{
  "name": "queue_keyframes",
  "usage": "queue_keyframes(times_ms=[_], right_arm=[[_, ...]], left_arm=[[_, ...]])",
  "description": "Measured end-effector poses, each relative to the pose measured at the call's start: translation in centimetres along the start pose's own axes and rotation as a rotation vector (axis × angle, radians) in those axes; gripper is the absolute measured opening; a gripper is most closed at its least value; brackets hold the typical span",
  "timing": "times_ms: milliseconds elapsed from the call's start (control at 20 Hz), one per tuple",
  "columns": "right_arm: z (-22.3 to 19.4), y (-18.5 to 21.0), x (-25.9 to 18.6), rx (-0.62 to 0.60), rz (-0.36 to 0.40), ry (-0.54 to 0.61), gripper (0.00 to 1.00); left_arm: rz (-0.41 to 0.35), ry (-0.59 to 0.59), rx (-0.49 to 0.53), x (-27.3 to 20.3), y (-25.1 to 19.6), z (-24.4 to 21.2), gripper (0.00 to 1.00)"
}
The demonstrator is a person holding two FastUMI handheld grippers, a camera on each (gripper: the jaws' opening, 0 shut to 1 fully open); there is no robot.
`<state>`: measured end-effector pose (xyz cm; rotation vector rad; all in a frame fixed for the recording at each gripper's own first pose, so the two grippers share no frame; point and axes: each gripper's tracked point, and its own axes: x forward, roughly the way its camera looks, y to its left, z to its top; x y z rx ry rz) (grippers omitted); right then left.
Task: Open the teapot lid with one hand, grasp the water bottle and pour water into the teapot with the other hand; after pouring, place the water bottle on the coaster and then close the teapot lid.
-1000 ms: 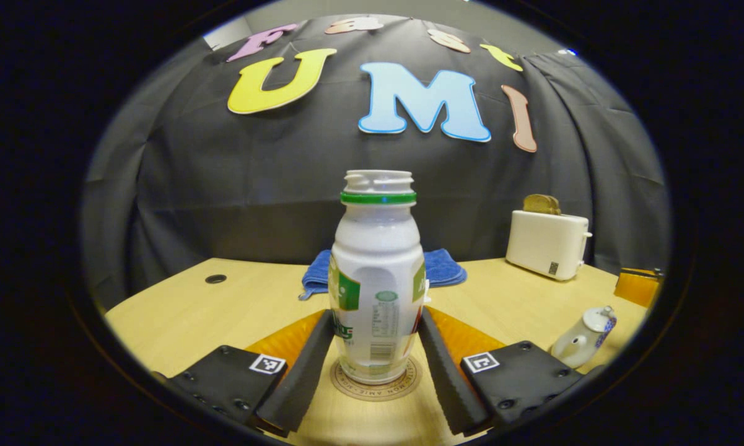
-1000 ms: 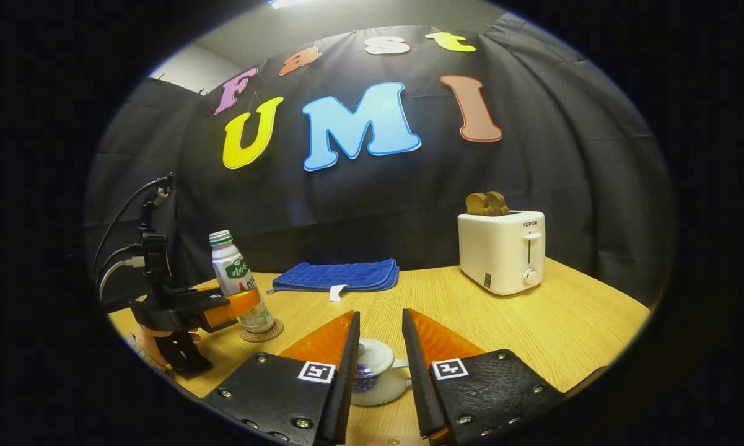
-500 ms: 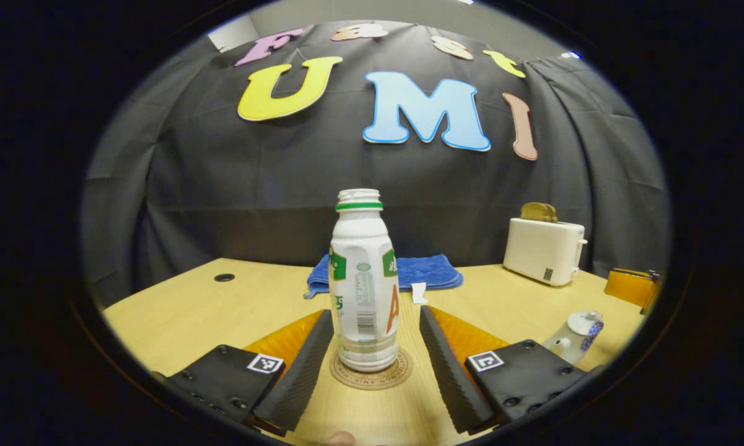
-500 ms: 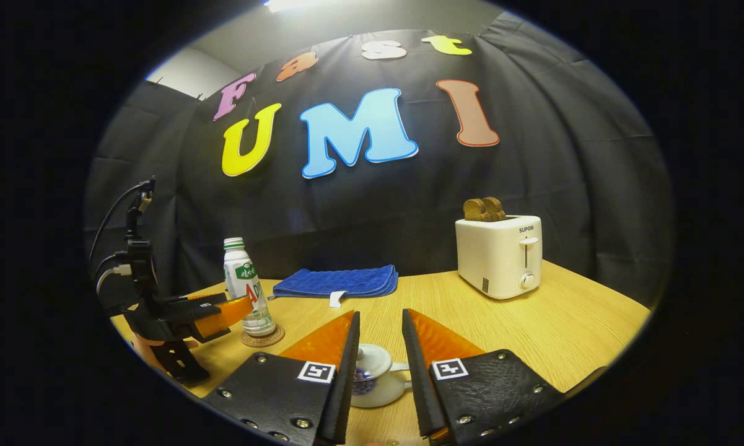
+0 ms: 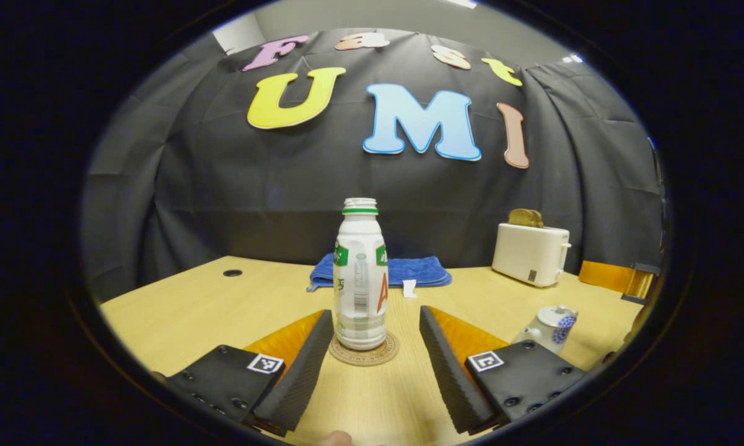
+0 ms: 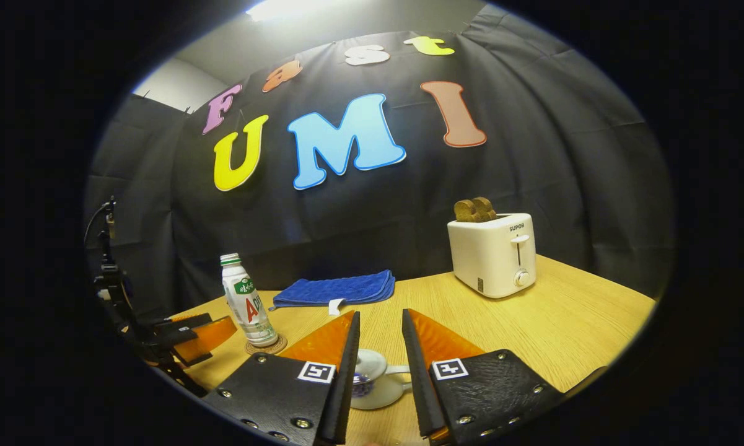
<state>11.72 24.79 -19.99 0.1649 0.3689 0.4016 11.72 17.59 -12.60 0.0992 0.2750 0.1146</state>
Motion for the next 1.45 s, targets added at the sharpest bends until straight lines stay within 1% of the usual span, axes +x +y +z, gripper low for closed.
queue_keyframes(times_ms=[100, 250, 400, 450, 550, 750, 900, 1050, 1200, 1450], right_arm=[[0.1, 0.0, -0.2, 0.014, -0.014, -0.001, 0.42], [-0.1, 0.4, -0.9, 0.029, -0.017, 0.006, 0.42], [-0.2, 1.1, -2.3, -0.002, -0.010, -0.013, 0.42], [-0.1, 1.3, -2.9, -0.016, -0.010, -0.022, 0.42], [-0.4, 1.8, -4.3, -0.043, -0.012, -0.036, 0.42], [-1.3, 2.9, -6.8, -0.094, -0.029, -0.020, 0.42], [-1.2, 3.4, -8.1, -0.098, -0.036, -0.009, 0.42], [-1.3, 3.4, -8.5, -0.083, -0.055, -0.010, 0.42], [-1.7, 3.7, -8.7, -0.083, -0.056, -0.010, 0.42], [-1.8, 3.9, -9.0, -0.101, -0.065, -0.026, 0.42]], left_arm=[[-0.015, -0.011, -0.035, -1.5, -1.0, 0.1, 0.96], [-0.020, -0.014, -0.033, -3.4, -2.0, -0.2, 0.96], [-0.027, -0.024, -0.028, -4.9, -2.5, 0.0, 0.96], [-0.025, -0.028, -0.023, -5.7, -1.9, 0.3, 0.96], [-0.015, -0.035, -0.005, -6.7, -1.7, 0.4, 0.96], [0.006, -0.049, 0.041, -8.7, -1.1, 0.8, 0.96], [0.022, -0.056, 0.082, -10.0, -0.6, 1.1, 0.96], [0.028, -0.065, 0.093, -10.5, -0.3, 1.3, 0.96], [0.030, -0.062, 0.087, -10.8, -0.4, 1.1, 0.97], [0.007, -0.078, 0.124, -11.2, -2.4, 1.3, 0.96]])
